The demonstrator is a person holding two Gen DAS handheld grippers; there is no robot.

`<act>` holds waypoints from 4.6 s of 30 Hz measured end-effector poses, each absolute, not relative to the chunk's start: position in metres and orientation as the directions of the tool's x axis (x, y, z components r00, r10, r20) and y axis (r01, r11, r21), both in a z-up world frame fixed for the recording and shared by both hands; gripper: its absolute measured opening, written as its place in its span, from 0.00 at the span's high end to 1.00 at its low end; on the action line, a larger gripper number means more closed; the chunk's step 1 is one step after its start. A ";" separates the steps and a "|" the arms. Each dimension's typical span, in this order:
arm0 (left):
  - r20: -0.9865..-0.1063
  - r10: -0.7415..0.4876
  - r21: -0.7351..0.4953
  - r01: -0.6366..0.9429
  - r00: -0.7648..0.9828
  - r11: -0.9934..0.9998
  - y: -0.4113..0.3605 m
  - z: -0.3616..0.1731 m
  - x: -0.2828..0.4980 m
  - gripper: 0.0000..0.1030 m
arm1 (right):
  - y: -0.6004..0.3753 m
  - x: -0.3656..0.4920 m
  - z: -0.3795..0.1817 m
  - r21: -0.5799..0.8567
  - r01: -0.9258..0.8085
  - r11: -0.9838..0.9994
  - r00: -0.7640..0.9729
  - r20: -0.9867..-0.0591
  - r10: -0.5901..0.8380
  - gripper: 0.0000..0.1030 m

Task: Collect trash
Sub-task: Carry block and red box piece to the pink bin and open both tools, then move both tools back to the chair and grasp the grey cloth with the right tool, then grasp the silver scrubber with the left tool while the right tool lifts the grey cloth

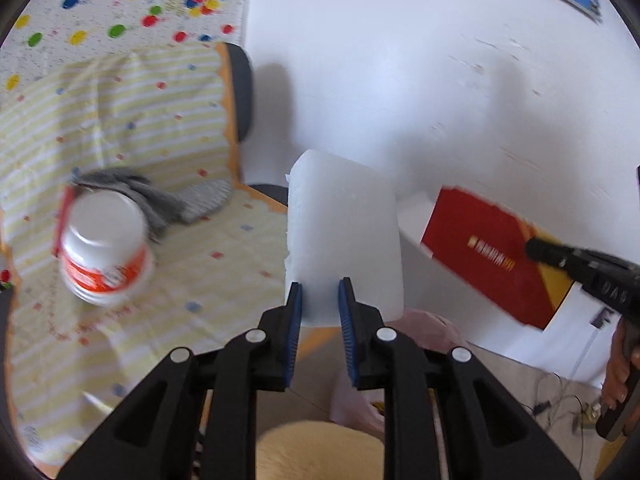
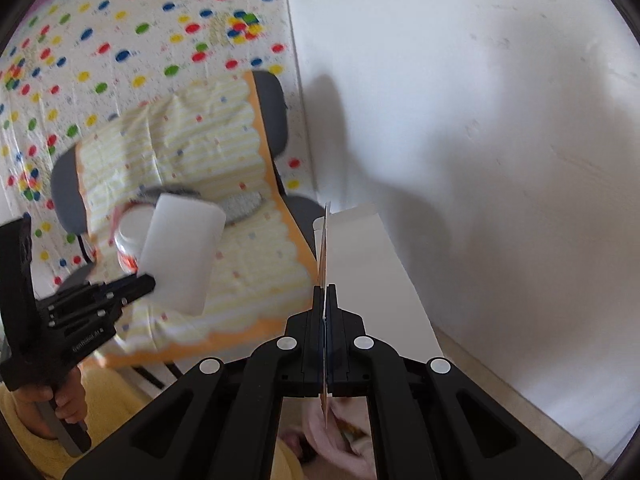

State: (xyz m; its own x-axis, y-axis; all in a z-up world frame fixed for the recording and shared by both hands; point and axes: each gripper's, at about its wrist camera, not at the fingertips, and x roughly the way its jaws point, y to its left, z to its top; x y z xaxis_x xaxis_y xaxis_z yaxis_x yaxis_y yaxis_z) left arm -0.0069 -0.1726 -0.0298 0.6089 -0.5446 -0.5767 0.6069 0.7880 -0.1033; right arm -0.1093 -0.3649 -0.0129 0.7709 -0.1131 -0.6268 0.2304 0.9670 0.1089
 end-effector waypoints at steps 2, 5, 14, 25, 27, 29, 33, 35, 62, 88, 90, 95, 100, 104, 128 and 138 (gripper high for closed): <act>-0.593 -0.567 -0.119 0.634 0.572 0.764 -0.182 -0.039 -0.013 0.83 | -0.373 -0.118 -0.028 0.118 0.265 0.957 0.735 -0.667 -0.121 0.99; -0.617 -0.577 -0.123 0.658 0.536 0.743 -0.197 -0.052 -0.018 0.83 | -0.387 -0.127 -0.053 0.150 0.320 0.936 0.686 -0.718 -0.119 0.99; -0.670 -0.552 -0.127 0.655 0.497 0.745 -0.208 -0.075 -0.010 0.82 | -0.407 -0.109 -0.117 0.196 0.359 0.913 0.577 -0.815 -0.051 0.98; -0.723 -0.541 -0.127 0.687 0.429 0.715 -0.225 -0.094 -0.007 0.81 | -0.430 -0.100 -0.127 0.209 0.382 0.900 0.600 -0.797 -0.070 0.82; -0.736 -0.546 -0.134 0.704 0.401 0.697 -0.232 -0.099 -0.011 0.81 | -0.435 -0.108 -0.121 0.218 0.395 0.892 0.620 -0.780 -0.084 0.81; -0.751 -0.547 -0.138 0.722 0.370 0.678 -0.240 -0.104 -0.014 0.81 | -0.439 -0.114 -0.116 0.229 0.406 0.885 0.633 -0.768 -0.092 0.80; -0.783 -0.542 -0.140 0.763 0.305 0.631 -0.265 -0.118 -0.019 0.81 | -0.447 -0.127 -0.109 0.236 0.424 0.874 0.649 -0.752 -0.112 0.80; -0.794 -0.534 -0.137 0.772 0.289 0.621 -0.278 -0.124 -0.019 0.81 | -0.451 -0.133 -0.106 0.238 0.430 0.871 0.655 -0.746 -0.119 0.80; -0.789 -0.474 -0.116 0.664 0.390 0.739 -0.246 -0.123 0.006 0.57 | -0.416 -0.123 -0.093 0.202 0.361 0.910 0.676 -0.729 -0.107 0.68; -0.652 -0.199 -0.086 0.189 0.732 0.978 -0.006 -0.011 0.066 0.35 | -0.244 0.051 -0.001 0.164 -0.150 0.975 0.716 -0.662 0.221 0.44; -0.640 -0.170 -0.080 0.155 0.750 0.985 0.007 -0.004 0.074 0.35 | -0.231 0.074 0.008 0.144 -0.181 0.973 0.712 -0.663 0.231 0.44; -0.626 -0.112 -0.067 0.090 0.772 0.994 0.036 0.010 0.103 0.35 | -0.200 0.134 0.025 0.132 -0.254 0.958 0.701 -0.657 0.276 0.44; -0.625 -0.077 -0.040 0.066 0.777 0.997 0.049 0.018 0.145 0.35 | -0.174 0.202 0.026 0.182 -0.313 0.932 0.658 -0.667 0.351 0.46; -0.624 -0.074 -0.032 0.069 0.778 0.997 0.052 0.020 0.176 0.35 | -0.160 0.257 0.007 0.286 -0.340 0.896 0.565 -0.700 0.437 0.48; -0.654 -0.049 -0.008 0.057 0.755 0.998 0.049 0.014 0.205 0.35 | -0.151 0.311 0.026 0.322 -0.288 0.902 0.661 -0.615 0.431 0.94; -0.620 -0.090 0.004 0.118 0.780 0.993 0.013 0.037 0.186 0.35 | -0.220 0.212 0.133 0.209 -0.309 0.928 0.841 -0.395 0.369 0.94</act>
